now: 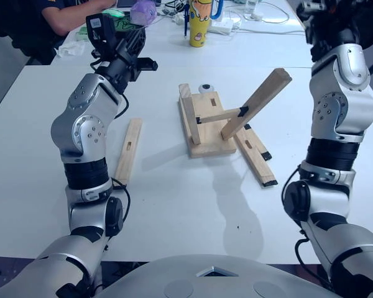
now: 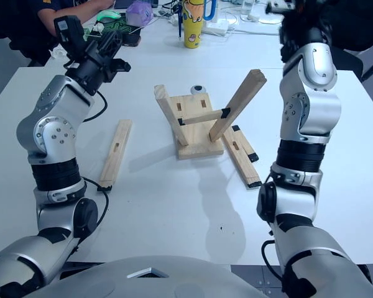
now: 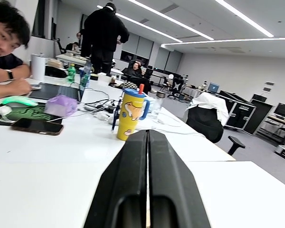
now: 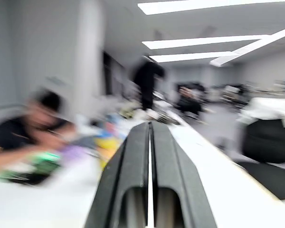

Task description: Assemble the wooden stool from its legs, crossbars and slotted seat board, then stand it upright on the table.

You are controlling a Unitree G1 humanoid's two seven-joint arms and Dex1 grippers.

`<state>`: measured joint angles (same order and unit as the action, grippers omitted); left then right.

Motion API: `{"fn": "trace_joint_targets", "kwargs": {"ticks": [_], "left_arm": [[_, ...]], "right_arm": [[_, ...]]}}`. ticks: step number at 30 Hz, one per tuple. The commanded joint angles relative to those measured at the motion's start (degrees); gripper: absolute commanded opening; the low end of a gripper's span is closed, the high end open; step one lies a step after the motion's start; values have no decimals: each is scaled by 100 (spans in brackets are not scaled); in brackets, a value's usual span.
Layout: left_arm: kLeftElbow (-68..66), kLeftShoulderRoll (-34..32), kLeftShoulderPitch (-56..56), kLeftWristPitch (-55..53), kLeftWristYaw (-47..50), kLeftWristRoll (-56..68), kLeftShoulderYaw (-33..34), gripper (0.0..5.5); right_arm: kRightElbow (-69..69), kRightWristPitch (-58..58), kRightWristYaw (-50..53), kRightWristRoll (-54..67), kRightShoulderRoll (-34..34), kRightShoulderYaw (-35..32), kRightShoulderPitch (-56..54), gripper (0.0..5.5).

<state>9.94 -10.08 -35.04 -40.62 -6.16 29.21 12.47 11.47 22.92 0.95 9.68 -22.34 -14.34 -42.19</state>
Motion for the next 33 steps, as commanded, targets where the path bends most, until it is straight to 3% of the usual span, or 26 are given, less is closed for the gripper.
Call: {"fn": "trace_joint_targets", "kwargs": {"ticks": [1,5,7,9,11,15,19,27,33], "left_arm": [[235,-79,253,-83,122,-10,120,0],[321,-105,338,-121,188,9,203,0],[356,-100,361,-152,229,15,226,0],[413,-67,389,-190,248,8,167,0],[466,-24,382,-216,269,21,135,0],[517,-8,313,-247,331,56,196,0],[485,-81,394,-213,392,-14,309,0],[536,-443,714,142,686,-469,688,0],[936,-1450,1693,-412,-196,-660,217,0]], "right_arm": [[894,-3,-144,-229,-239,-19,570,4],[943,-66,-1364,71,-289,271,967,4],[-429,305,-3085,1024,-298,872,1599,4],[-2119,1033,-4815,2347,-742,1436,2417,4],[-3057,1631,-5465,3326,-977,1539,2746,4],[-3629,2198,-5816,4303,-960,1477,2547,4],[-3748,2206,-5976,4133,-1217,1520,2538,4],[-2074,639,-4534,1296,-1061,2259,1990,4],[-1450,-208,-4939,270,-1369,2703,1754,4]]}}
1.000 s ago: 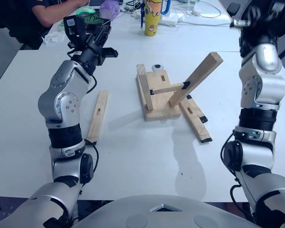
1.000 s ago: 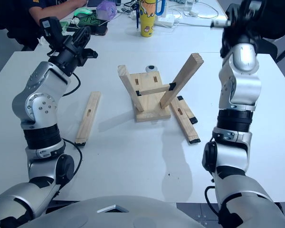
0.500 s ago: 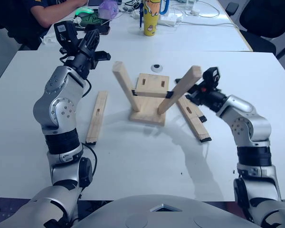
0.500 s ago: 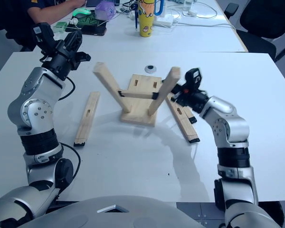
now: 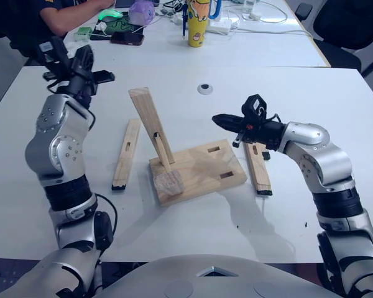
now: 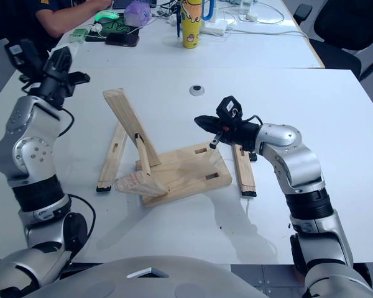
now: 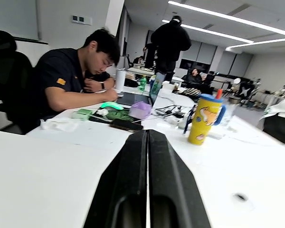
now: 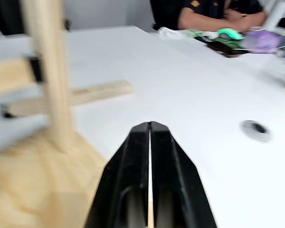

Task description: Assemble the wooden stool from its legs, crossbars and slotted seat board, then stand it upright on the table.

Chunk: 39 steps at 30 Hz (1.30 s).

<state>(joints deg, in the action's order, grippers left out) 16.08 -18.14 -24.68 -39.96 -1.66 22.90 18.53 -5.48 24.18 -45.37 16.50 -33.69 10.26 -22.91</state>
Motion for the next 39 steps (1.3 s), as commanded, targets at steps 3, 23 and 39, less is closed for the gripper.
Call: {"fn": "trace_joint_targets", "kwargs": {"ticks": [3,23,39], "left_arm": [[883,-1683,1508,-868,-1787,99,-822,0],[2596,-3453,3031,-817,-5419,1494,-2642,0],[-598,-2341,962,582,-3307,-1743,-3596,0]], "right_arm": [[732,-684,-562,-891,-325,529,-457,4],[3299,-2555,-578,-2630,453,1227,-1690,4],[3155,-3117,-2824,-2888,-367,1813,-1431,4]]}}
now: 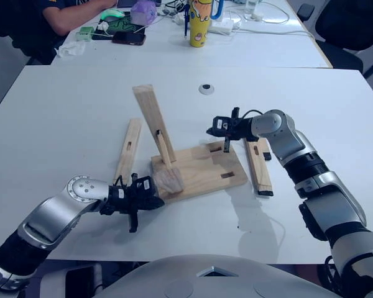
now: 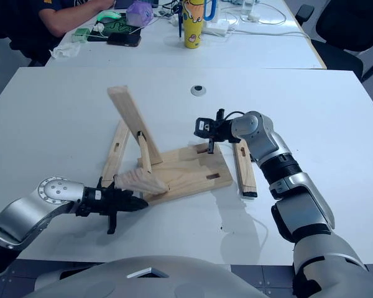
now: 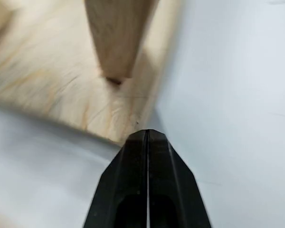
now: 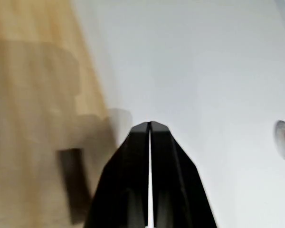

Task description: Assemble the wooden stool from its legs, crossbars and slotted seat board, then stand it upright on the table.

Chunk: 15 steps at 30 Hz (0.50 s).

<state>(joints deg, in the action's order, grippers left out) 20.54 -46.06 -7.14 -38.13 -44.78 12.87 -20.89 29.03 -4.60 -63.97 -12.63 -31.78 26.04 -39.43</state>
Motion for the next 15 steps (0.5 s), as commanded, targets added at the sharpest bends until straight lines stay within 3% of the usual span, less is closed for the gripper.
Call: {"fn": "trace_joint_targets", "kwargs": {"ticks": [1,4,9,15], "left_arm": [[-1376,623,-1030,530,1275,-848,499,0],[-1985,1085,-1468,837,1891,-996,888,0],[-1748,1338,-988,745,2033,-991,1051,0],[-1446,1261,-261,316,2063,-1003,1356,0]], "right_arm": [[-685,-50,-1382,390,-631,192,433,4],[-1659,758,-1645,1451,-377,-215,772,4],[-642,1070,952,540,235,-734,238,4],[-868,1353,1168,385,-129,-909,425,4]]}}
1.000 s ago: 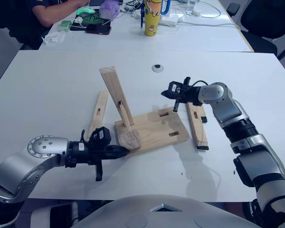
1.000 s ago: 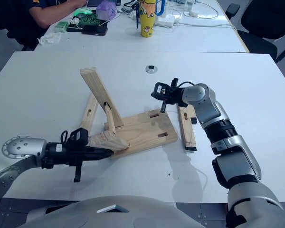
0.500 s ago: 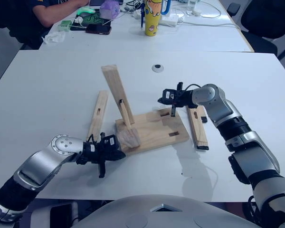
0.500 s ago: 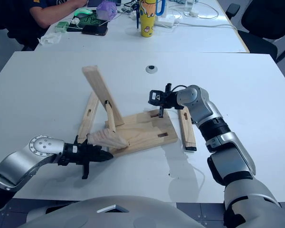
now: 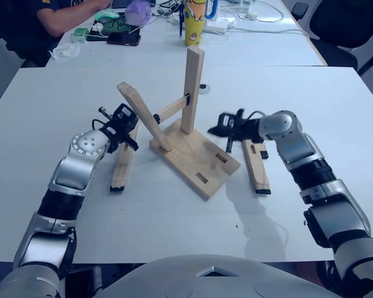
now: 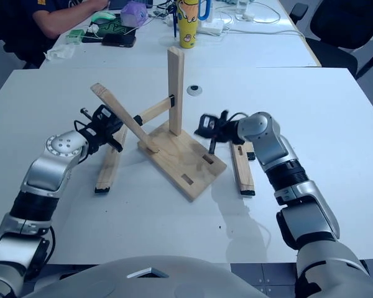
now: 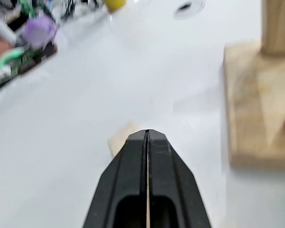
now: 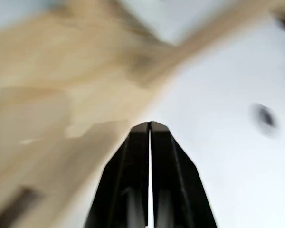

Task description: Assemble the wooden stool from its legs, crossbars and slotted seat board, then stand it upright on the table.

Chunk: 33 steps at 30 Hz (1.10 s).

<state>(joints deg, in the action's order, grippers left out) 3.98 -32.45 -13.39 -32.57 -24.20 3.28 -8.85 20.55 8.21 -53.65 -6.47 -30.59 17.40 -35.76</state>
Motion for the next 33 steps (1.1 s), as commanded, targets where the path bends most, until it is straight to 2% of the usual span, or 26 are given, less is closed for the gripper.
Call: {"fn": "trace_joint_targets", "kwargs": {"ticks": [1,4,8,14,26,33], "left_arm": [[276,-112,466,-304,-61,-26,149,0],[928,-198,791,-663,-613,300,-105,0],[1760,-356,1041,-1083,-1355,688,-656,0],[1335,-640,1011,-848,-1303,-6,-1271,0],[362,-405,759,-261,-1007,-344,-1260,0],[-70,-387,573,-7,-1071,-433,-1102,0]], "right_arm": [[57,11,197,-362,-324,-3,61,4],[87,-201,115,-637,-520,163,161,4],[-195,-587,-499,-742,-851,469,475,4],[-514,-611,-755,-804,-902,625,864,4],[-1860,-169,-1554,-276,-1139,765,1869,4],[-2129,696,-823,-53,-338,622,1863,4]]}}
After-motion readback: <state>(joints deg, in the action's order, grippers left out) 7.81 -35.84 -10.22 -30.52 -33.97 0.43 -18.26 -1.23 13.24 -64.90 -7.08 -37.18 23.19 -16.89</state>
